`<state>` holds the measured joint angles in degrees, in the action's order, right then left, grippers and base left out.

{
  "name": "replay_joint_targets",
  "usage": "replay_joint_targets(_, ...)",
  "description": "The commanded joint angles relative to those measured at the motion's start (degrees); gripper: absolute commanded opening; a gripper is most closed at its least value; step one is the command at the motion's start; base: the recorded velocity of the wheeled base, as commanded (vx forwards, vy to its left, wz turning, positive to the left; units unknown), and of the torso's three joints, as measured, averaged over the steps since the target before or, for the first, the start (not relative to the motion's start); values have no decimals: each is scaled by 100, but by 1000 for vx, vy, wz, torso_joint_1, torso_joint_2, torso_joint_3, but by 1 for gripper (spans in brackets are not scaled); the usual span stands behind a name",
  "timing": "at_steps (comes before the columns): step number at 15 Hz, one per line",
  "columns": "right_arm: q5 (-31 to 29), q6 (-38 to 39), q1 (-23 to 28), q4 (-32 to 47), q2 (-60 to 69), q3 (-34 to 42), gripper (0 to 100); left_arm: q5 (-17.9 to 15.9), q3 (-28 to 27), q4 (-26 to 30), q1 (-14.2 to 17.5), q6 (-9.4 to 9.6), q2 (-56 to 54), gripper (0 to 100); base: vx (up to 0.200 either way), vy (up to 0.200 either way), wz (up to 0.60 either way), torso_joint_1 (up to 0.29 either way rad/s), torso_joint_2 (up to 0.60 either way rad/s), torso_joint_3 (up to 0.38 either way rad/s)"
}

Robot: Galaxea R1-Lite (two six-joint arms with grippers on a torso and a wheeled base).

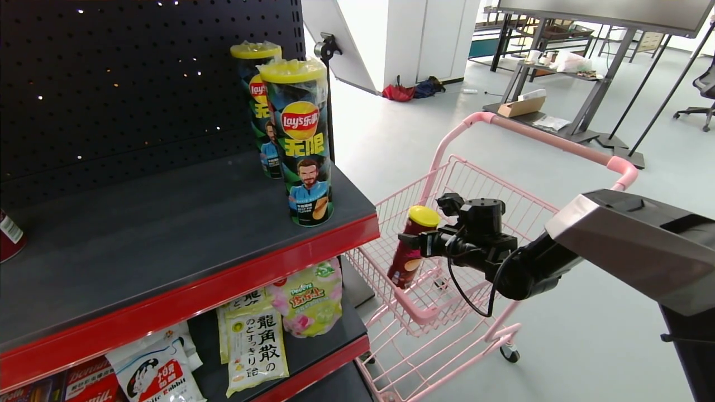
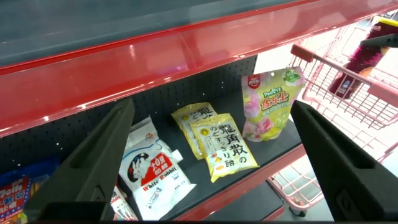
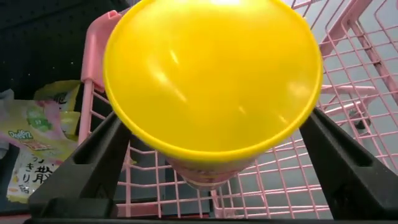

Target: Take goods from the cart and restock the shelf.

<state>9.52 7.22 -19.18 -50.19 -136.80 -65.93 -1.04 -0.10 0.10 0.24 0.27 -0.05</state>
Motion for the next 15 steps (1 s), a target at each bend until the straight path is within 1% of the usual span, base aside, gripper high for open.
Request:
replay_joint_targets(1,6,-1,-25,0,-136,-78,100,-2,1,-1,2,0,5,100,0,0,0,0,0,0)
replay_joint_targets(8,-12,-1,-165,0,-505,-483,100,7,1,-1,2,0,5,100,0,0,0,0,0,0)
replay_joint_targets(9,-20,-1,-209,0,-523,-491,0,7,1,-1,2,0,5,100,0,0,0,0,0,0)
replay_joint_targets(13,-56,-1,-236,-17,-549,-544,0,-2,1,-1,2,0,5,100,0,0,0,0,0,0)
replay_joint_targets(15,-143,-1,-227,-228,-496,-544,0,7,1,-1,2,0,5,100,0,0,0,0,0,0)
